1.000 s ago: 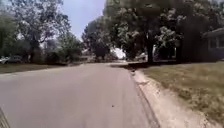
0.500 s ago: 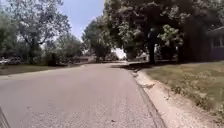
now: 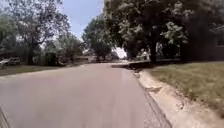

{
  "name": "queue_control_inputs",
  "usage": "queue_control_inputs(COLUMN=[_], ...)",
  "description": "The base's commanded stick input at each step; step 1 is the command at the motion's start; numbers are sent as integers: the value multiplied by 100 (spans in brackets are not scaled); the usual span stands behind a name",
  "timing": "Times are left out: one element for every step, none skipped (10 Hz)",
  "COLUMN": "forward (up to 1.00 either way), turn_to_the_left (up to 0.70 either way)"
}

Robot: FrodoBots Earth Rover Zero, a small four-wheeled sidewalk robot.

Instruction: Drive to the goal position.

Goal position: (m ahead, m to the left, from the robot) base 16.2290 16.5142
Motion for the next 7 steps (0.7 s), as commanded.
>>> queue_control_inputs(forward=[70,70,70,70,70,70,70], turn_to_the_left=[0,0,0,0,0,0,0])
